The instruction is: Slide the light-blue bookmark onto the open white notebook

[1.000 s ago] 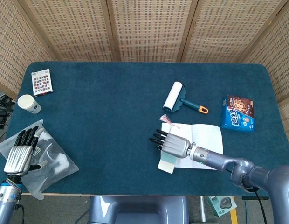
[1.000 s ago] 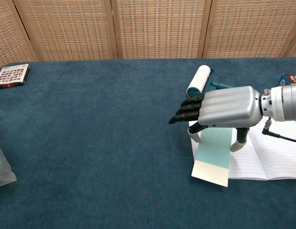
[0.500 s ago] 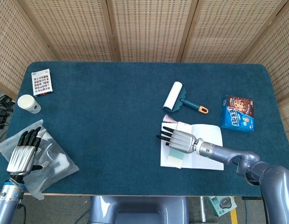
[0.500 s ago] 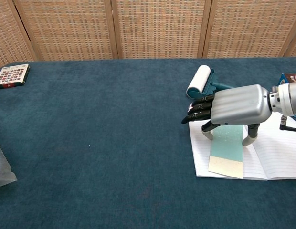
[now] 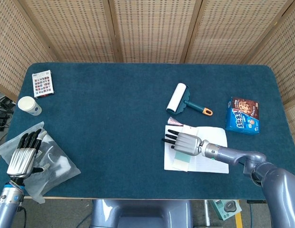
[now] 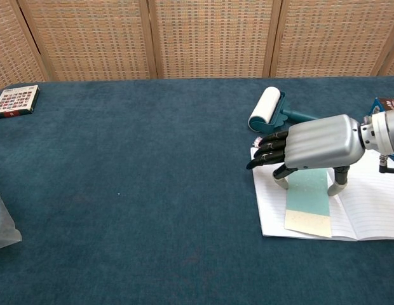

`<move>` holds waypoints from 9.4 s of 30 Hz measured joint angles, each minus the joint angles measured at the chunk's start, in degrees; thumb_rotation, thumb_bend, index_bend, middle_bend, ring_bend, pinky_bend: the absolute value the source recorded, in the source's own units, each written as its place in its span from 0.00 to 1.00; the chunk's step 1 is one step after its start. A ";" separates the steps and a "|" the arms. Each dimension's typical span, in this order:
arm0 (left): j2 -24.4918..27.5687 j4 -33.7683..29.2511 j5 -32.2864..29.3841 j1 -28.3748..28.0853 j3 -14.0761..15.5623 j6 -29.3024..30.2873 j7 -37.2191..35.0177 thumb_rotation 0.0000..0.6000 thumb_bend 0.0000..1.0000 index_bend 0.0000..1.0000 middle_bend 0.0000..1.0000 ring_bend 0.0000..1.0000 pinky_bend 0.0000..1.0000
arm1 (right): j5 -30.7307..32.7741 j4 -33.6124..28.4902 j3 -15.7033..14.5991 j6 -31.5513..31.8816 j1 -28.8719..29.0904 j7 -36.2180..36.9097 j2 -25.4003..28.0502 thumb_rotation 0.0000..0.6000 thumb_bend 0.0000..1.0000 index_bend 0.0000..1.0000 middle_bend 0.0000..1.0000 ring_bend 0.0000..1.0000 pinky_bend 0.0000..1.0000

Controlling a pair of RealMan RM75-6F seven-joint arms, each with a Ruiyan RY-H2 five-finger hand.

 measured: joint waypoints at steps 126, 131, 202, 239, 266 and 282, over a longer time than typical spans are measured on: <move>0.75 -1.15 3.12 0.42 1.29 1.10 -2.00 1.00 0.12 0.00 0.00 0.00 0.00 | 22.48 -39.92 9.80 -13.59 -11.09 -33.48 15.37 1.00 0.79 0.35 0.06 0.00 0.05; 0.62 -1.07 2.98 0.37 1.28 0.91 -1.79 1.00 0.12 0.00 0.00 0.00 0.00 | 22.10 -39.37 9.61 -13.60 -11.64 -33.25 14.78 1.00 0.79 0.36 0.06 0.00 0.05; 0.67 -1.52 3.47 0.37 1.61 0.81 -1.70 1.00 0.12 0.00 0.00 0.00 0.00 | 24.96 -38.31 11.30 -17.92 -13.79 -40.59 14.47 1.00 0.78 0.43 0.04 0.00 0.05; 1.34 -2.07 4.10 0.69 1.46 1.90 -2.35 1.00 0.12 0.00 0.00 0.00 0.00 | 33.49 -44.14 14.28 -17.43 -13.67 -50.20 17.99 1.00 0.71 0.29 0.00 0.00 0.05; 1.25 -2.00 4.13 0.63 1.51 1.66 -2.19 1.00 0.12 0.00 0.00 0.00 0.00 | 37.47 -40.40 13.40 -15.76 -14.71 -53.27 13.84 1.00 0.71 0.30 0.00 0.00 0.03; 1.22 -2.09 4.31 0.66 1.58 1.73 -2.12 1.00 0.12 0.00 0.00 0.00 0.00 | 37.08 -41.68 12.51 -15.21 -14.81 -54.26 14.21 1.00 0.71 0.30 0.00 0.00 0.03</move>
